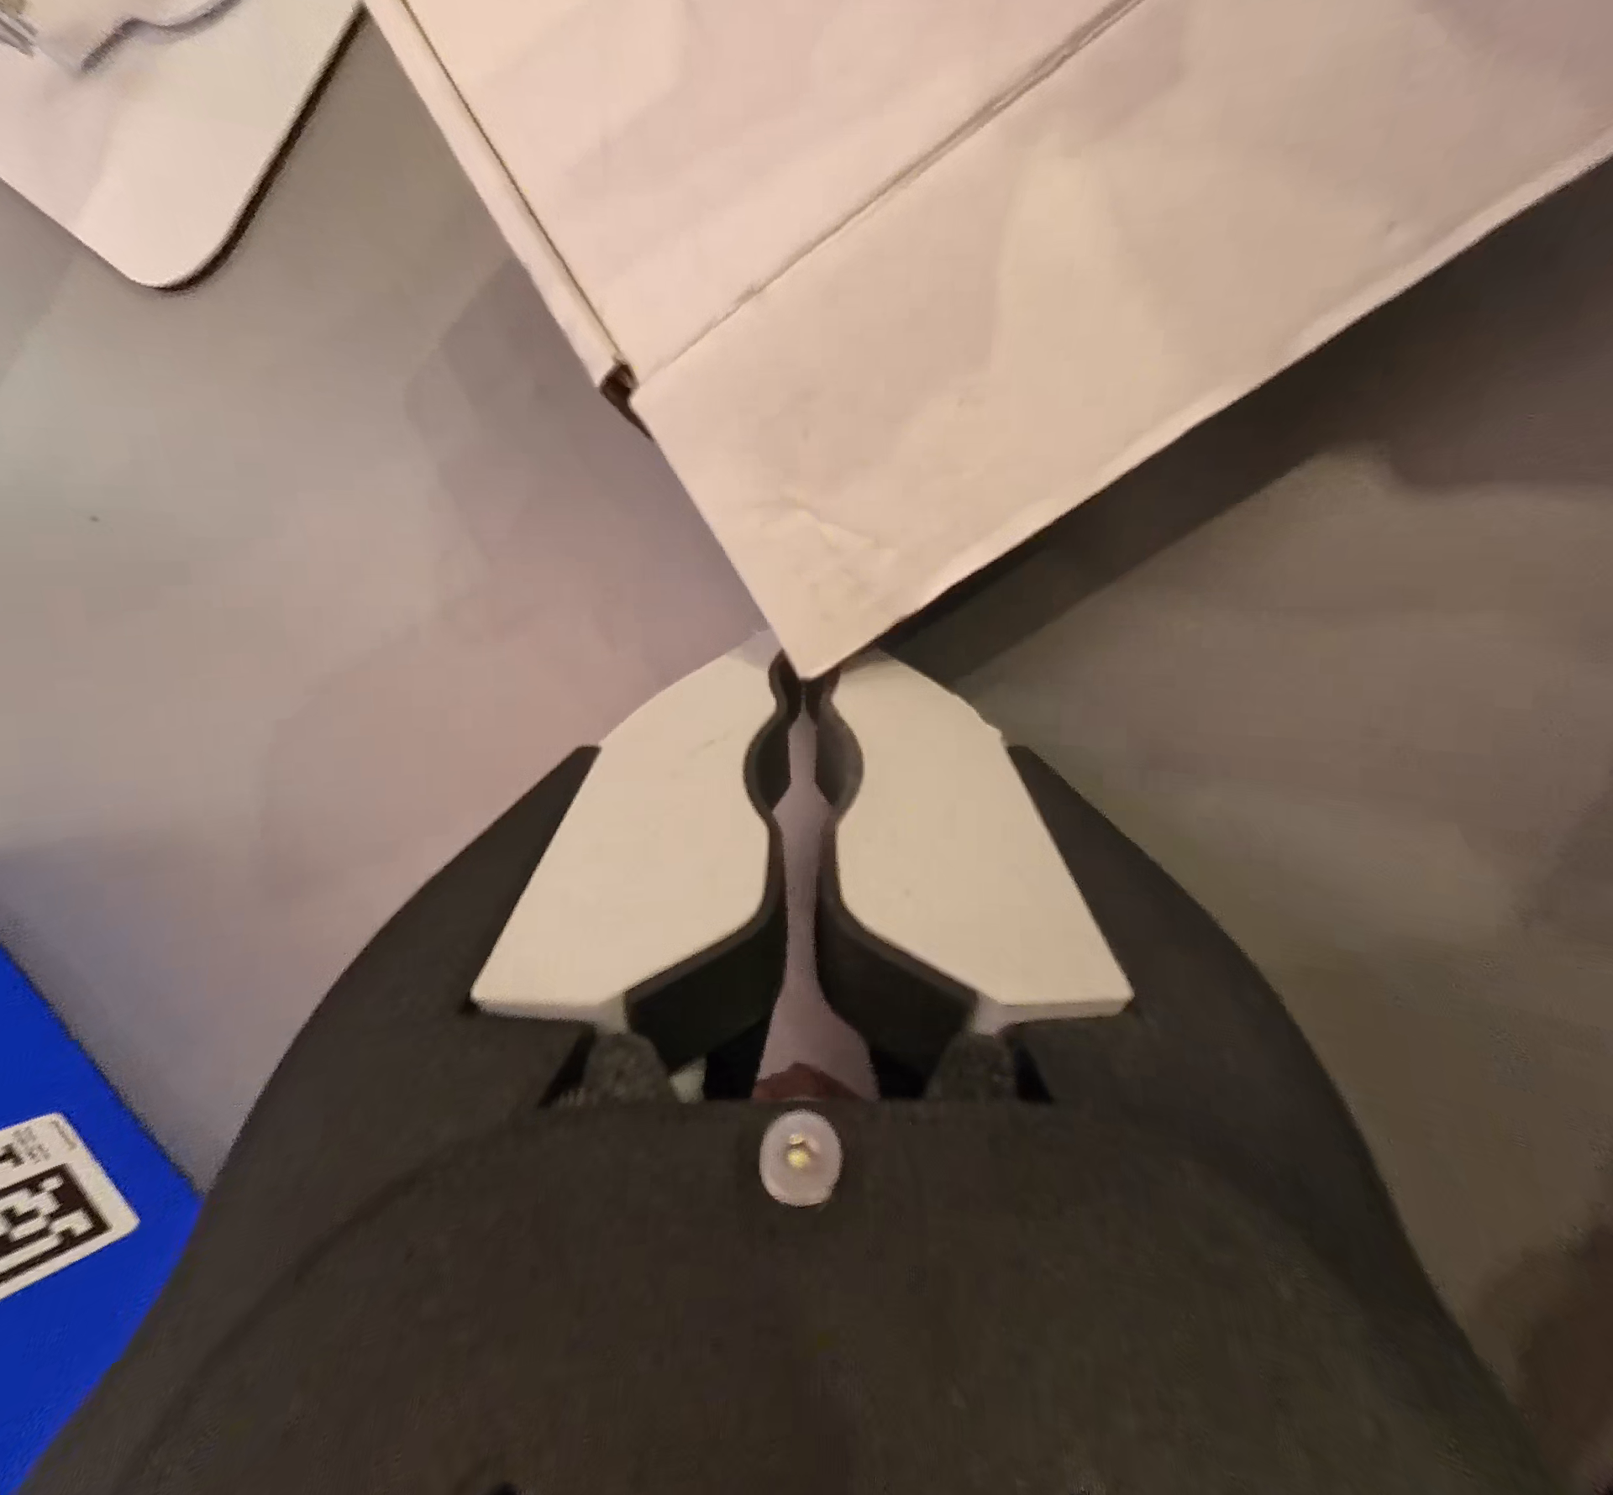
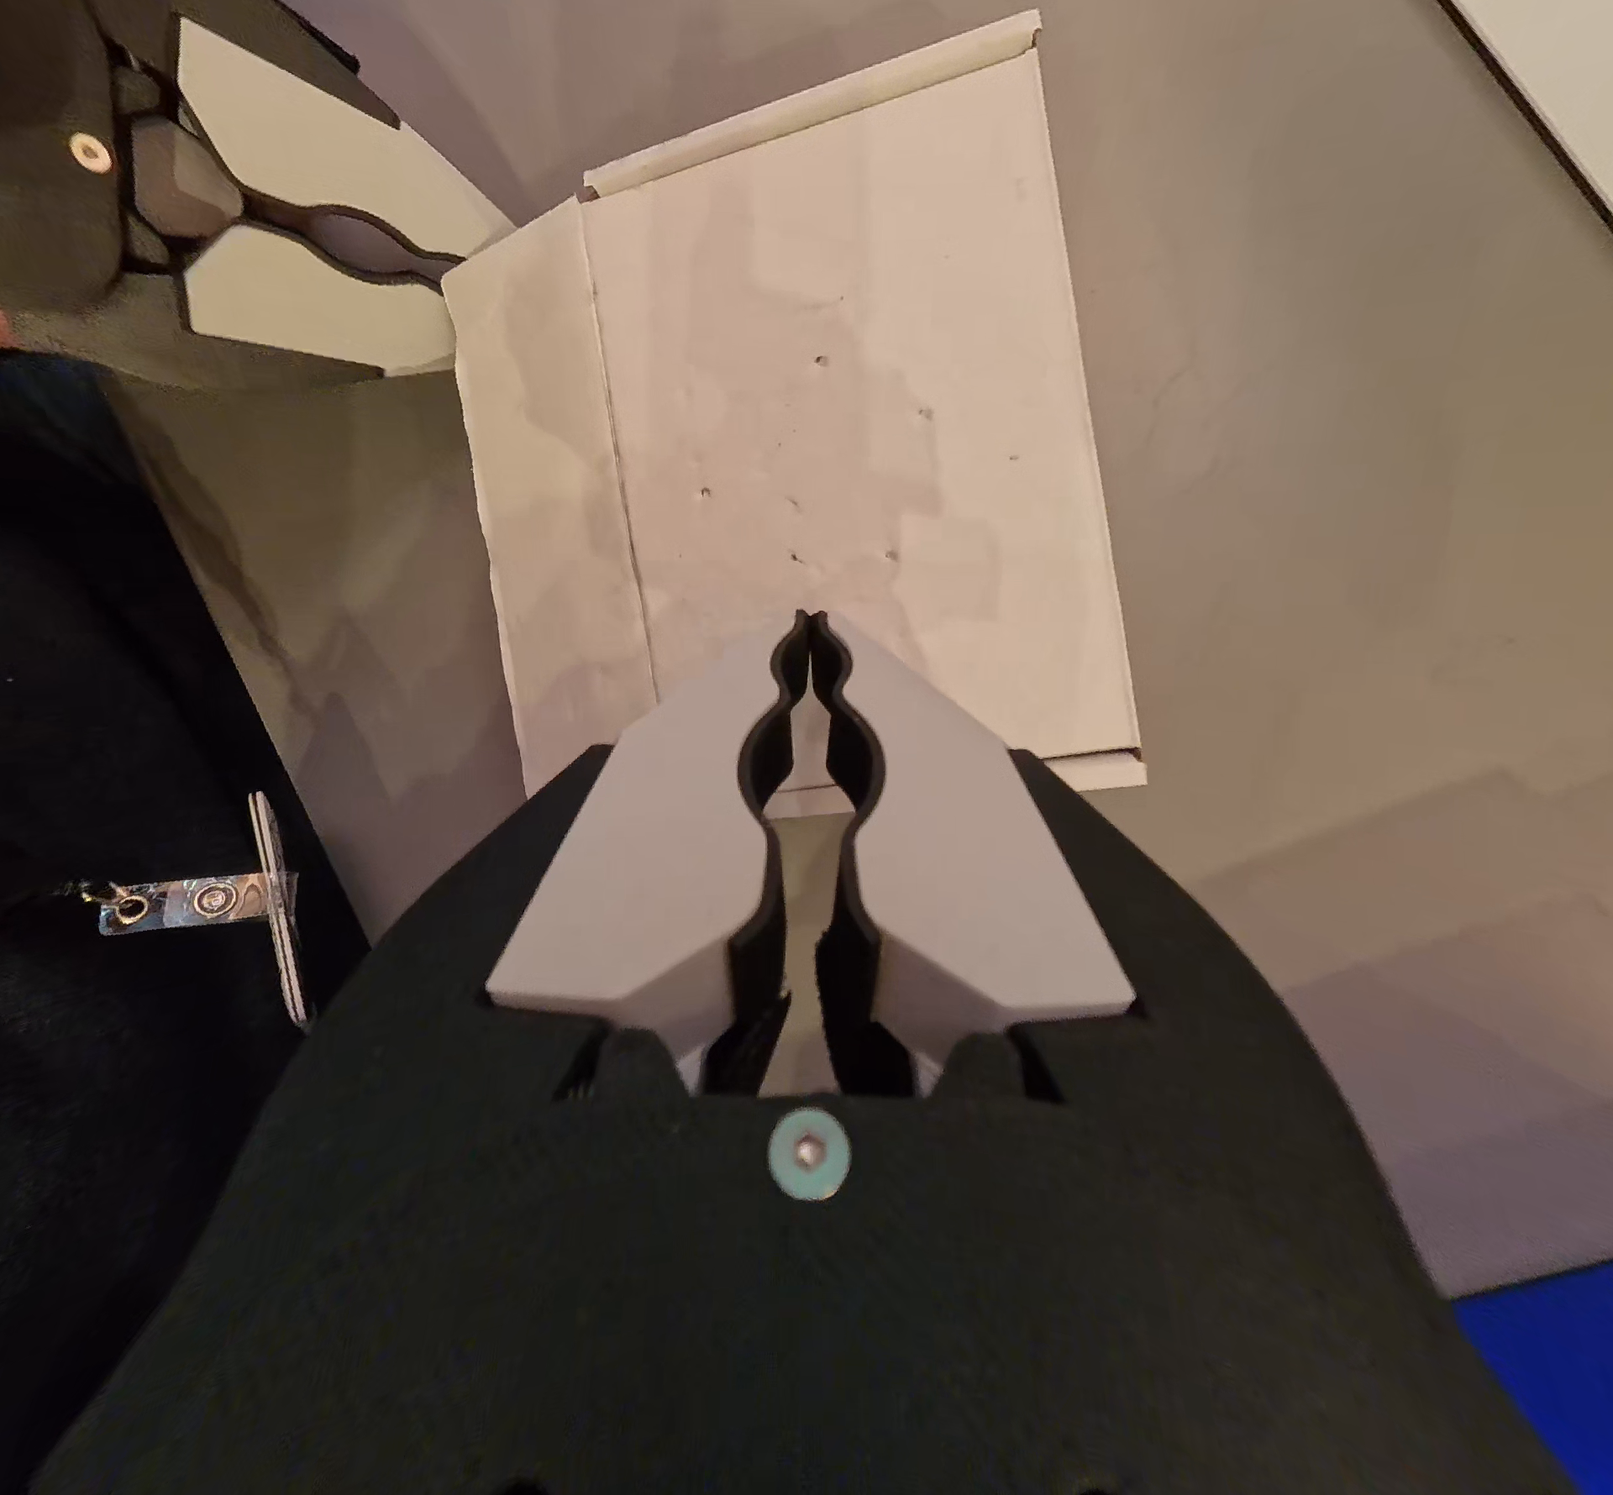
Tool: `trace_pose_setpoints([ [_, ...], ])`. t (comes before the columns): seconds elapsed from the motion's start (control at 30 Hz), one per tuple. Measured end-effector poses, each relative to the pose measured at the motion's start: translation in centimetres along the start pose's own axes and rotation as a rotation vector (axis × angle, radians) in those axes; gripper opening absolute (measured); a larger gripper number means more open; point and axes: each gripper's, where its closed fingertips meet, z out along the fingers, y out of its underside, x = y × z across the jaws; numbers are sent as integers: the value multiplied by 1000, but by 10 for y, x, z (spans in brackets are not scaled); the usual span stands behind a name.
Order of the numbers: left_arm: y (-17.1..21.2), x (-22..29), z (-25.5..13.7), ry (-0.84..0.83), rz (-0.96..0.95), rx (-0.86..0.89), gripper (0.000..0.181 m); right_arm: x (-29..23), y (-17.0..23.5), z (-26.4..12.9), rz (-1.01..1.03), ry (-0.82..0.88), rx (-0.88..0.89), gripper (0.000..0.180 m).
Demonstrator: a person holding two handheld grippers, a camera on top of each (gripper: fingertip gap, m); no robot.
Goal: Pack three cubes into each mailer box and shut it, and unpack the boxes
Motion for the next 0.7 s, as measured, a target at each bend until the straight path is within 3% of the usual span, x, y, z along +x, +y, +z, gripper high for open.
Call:
trace_pose_setpoints([
  [0.17, 10, 2, -26, 315, -246, 44, 34, 0, 0, 0, -2, -9, 8, 0],
  [0.3, -29, -14, -51, 472, -414, 274, 34, 0, 0, 0, -15, -15, 2, 0],
  [0.47, -29, 1, -22, 543, -353, 167, 27, 0, 0, 0, -18, -24, 8, 0],
  [0.7, -36, 0, -19, 590, -449, 202, 26, 0, 1, -1, -21, -37, 16, 0],
])
